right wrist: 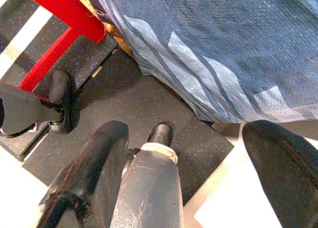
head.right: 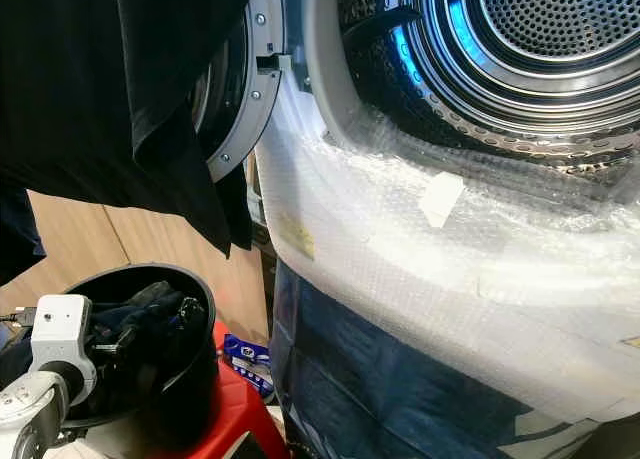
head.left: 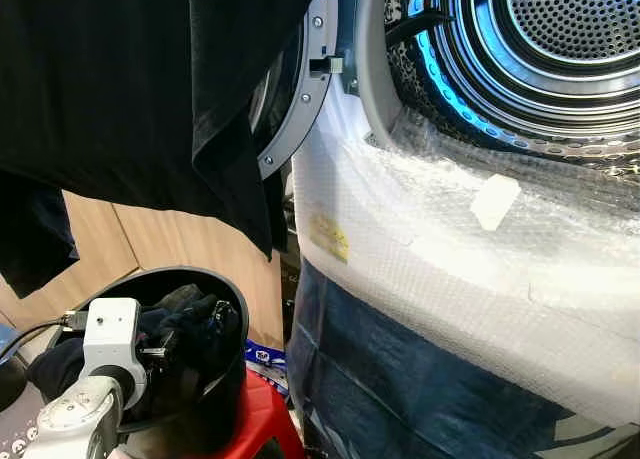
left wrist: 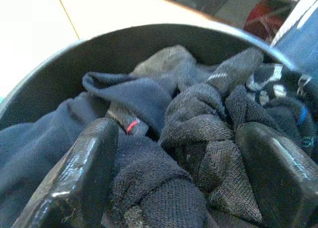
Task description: Clothes washing
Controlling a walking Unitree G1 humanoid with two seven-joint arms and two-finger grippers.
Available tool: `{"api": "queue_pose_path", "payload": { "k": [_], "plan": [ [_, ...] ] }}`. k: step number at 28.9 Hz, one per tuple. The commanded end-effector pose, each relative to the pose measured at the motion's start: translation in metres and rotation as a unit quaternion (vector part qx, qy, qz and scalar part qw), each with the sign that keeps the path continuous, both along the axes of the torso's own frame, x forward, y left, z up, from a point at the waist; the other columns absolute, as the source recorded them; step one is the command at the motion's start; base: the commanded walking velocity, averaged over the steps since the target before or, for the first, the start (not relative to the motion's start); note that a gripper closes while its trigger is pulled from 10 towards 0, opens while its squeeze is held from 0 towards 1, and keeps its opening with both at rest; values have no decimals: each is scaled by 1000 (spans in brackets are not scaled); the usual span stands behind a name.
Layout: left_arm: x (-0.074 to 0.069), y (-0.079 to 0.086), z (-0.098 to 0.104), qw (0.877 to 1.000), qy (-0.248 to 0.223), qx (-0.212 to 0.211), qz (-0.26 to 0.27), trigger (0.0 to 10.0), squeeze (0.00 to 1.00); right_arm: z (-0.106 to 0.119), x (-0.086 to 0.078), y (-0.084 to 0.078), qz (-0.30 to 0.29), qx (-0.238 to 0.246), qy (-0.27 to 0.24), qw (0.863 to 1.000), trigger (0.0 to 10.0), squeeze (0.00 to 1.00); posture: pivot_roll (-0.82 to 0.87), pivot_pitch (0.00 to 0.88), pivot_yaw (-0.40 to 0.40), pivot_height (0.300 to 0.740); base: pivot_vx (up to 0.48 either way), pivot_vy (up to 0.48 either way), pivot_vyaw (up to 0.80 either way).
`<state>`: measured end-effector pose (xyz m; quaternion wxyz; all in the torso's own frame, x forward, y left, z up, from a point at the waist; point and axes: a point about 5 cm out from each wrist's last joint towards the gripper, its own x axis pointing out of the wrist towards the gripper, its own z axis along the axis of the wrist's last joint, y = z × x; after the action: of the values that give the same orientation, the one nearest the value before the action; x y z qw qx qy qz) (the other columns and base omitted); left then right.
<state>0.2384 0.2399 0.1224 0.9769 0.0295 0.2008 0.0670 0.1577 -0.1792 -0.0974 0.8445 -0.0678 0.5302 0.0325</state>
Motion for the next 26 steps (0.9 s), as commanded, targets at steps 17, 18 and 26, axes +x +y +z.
{"api": "queue_pose_path", "payload": {
  "k": [17, 18, 26],
  "plan": [
    [4, 11, 5, 997, -27, 24, 67, 0, 0, 1, 2, 1, 29, -10, -1, 1000, 10000, 0, 147, 0, -17, 740, 0, 0, 0],
    [4, 11, 5, 997, -27, 25, 68, 0, 0, 1, 2, 1, 30, -10, -1, 1000, 10000, 0, 147, 0, -17, 740, 0, 0, 0],
    [4, 16, 6, 995, -35, 37, 86, 0, 0, 2, 5, 3, 42, -14, -5, 999, 10000, 0, 147, 0, -17, 740, 0, 0, 0]
  ]
}}
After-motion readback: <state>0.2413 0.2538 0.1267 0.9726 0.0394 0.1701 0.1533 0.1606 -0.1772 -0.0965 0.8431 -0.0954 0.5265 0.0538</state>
